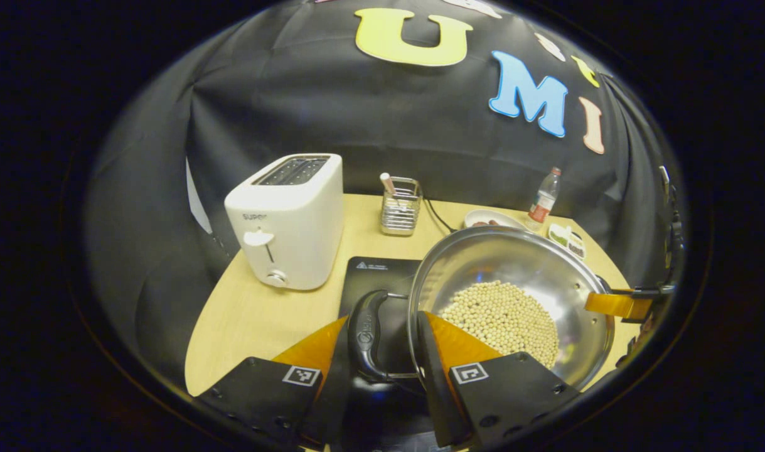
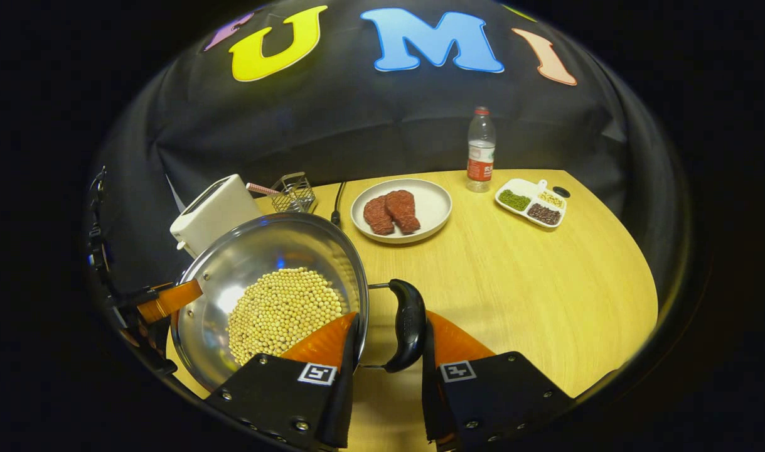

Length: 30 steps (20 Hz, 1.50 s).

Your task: First push the handle of the pot to place it horizontally, then grasp the pot with both hands and set it on the induction cooktop.

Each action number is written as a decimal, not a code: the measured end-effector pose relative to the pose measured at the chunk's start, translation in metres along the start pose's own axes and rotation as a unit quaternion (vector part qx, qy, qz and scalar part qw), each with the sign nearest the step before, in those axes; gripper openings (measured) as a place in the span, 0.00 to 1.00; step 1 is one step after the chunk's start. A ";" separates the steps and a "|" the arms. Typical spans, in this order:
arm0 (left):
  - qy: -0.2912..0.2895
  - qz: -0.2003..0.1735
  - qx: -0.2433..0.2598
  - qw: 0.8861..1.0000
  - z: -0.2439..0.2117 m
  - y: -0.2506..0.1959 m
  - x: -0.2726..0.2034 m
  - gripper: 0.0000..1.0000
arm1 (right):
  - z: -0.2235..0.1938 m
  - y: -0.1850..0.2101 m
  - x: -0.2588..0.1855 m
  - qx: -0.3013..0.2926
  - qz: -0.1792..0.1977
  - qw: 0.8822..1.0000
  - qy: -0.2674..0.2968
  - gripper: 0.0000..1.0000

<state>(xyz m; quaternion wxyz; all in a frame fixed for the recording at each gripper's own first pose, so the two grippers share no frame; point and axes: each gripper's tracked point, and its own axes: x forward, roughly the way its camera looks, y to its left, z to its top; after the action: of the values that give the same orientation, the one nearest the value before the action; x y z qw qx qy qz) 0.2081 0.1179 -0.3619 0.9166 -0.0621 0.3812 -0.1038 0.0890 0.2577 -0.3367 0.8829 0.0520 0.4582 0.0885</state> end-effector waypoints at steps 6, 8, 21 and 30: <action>0.004 0.010 -0.009 1.000 0.001 0.031 0.006 0.58 | 0.002 0.027 0.015 0.001 0.012 1.000 0.002 0.45; 0.003 0.011 -0.011 1.000 0.004 0.037 0.007 0.60 | 0.003 0.032 0.017 0.005 0.014 1.000 0.000 0.45; -0.071 0.070 0.002 0.995 0.031 0.053 -0.023 0.98 | 0.048 0.010 -0.032 -0.019 0.009 0.994 -0.107 0.99; -0.176 0.066 0.007 0.982 0.073 -0.039 -0.108 0.98 | 0.064 -0.073 -0.115 -0.047 -0.016 0.981 -0.187 0.99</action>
<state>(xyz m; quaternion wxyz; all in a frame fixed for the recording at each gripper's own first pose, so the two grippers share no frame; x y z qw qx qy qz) 0.1800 0.1085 -0.2289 0.9745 -0.0477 0.2168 -0.0336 0.0837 0.1622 -0.2204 0.9558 0.0192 0.2809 0.0846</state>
